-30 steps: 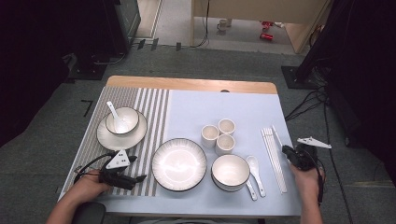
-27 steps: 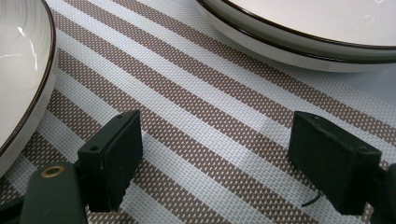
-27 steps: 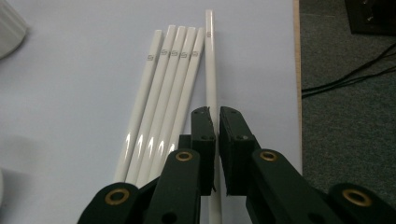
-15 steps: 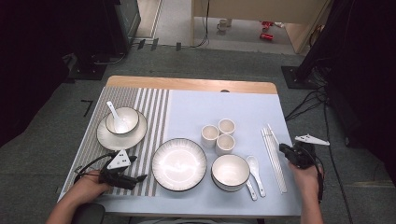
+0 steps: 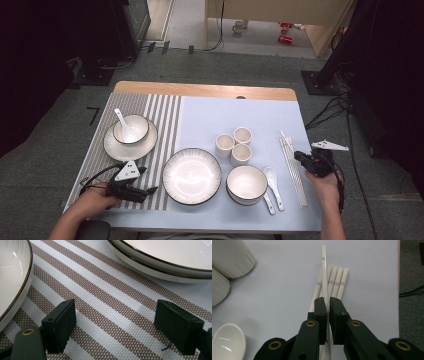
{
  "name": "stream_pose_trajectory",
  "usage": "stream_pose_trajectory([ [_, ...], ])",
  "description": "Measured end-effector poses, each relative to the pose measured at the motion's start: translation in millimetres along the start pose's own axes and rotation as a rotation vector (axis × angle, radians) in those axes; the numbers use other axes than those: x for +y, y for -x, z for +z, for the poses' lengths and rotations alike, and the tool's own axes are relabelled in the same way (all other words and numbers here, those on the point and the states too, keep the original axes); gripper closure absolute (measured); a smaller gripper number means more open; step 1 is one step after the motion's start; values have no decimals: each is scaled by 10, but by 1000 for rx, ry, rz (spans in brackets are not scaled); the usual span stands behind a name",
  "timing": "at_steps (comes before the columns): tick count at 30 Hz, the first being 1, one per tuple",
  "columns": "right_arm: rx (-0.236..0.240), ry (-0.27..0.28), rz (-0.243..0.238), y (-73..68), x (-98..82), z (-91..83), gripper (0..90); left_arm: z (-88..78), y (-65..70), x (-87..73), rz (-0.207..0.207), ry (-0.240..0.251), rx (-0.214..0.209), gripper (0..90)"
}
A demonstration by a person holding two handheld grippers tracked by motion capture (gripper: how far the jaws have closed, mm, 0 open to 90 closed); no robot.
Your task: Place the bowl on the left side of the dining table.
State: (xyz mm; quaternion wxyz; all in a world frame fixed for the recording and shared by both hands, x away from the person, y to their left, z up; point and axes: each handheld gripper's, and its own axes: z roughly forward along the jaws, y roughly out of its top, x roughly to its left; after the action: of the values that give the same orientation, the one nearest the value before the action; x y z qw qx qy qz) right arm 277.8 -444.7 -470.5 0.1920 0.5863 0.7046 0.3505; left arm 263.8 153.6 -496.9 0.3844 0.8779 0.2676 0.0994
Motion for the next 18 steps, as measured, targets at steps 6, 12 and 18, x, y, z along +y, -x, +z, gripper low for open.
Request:
stream_pose_trajectory([
  [6, 35, -11, -11, -54, 53, 36, 852, 5, 13, -1, 13, -4, 11, 173],
  [12, 58, -20, -43, -145, 107, 87, 853, 5, 15, 0, 13, -4, 11, 172],
  [18, 86, -18, -68, -233, 154, 117, 852, 6, 16, -1, 13, -3, 11, 171],
])
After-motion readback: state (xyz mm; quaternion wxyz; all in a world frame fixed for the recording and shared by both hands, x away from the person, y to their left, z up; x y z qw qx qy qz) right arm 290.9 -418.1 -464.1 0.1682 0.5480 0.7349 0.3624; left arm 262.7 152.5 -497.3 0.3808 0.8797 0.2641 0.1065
